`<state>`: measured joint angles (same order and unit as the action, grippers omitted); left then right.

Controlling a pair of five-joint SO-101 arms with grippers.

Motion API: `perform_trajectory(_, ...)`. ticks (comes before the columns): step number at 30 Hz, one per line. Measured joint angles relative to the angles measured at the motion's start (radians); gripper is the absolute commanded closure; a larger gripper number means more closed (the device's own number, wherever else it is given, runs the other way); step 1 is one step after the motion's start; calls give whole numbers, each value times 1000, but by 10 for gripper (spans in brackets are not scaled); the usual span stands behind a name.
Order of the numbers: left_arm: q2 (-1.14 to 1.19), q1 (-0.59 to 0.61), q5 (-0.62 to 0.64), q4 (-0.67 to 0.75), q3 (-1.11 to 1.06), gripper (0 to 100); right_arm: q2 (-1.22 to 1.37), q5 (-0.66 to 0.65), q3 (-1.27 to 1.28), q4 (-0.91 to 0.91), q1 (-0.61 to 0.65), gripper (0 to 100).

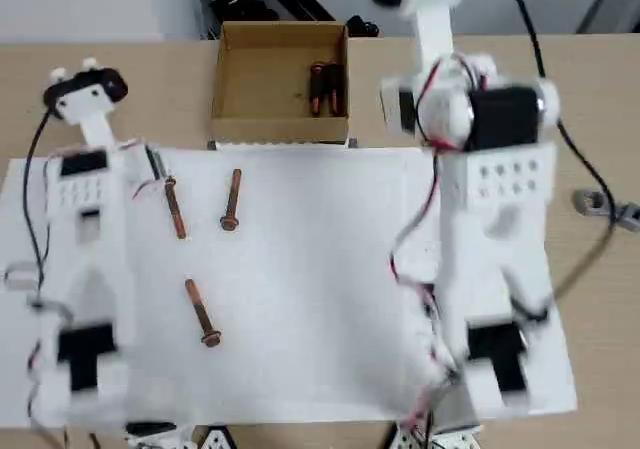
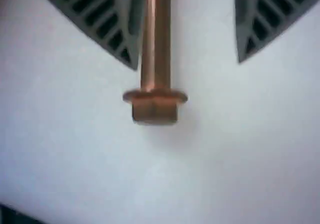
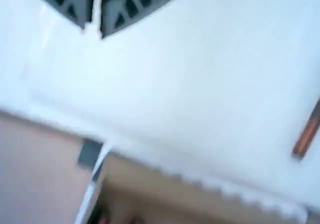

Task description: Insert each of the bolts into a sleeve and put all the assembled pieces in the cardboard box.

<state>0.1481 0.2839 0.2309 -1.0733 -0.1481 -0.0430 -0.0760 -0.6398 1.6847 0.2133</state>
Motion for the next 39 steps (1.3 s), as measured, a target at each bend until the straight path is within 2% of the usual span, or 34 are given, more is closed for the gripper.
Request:
perform_trajectory(6, 282, -15, 5, -172, 348, 877, -497, -25, 598, -72, -104, 995)
perform_trajectory(10, 305, -17, 6, -247, 408, 876, -677, -51, 856, -97, -189, 995)
perform_trajectory(13, 305, -20, 8, -284, 416, 874, -727, -55, 976, -100, -204, 995)
perform_trajectory(21, 305, -100, 69, -341, 416, 874, -763, -55, 1097, -192, -210, 995)
perform_trajectory(34, 305, -100, 109, -345, 414, 874, -764, -55, 1131, -199, -213, 995)
perform_trajectory(39, 305, -100, 109, -311, 344, 874, -764, -55, 1131, -199, -212, 995)
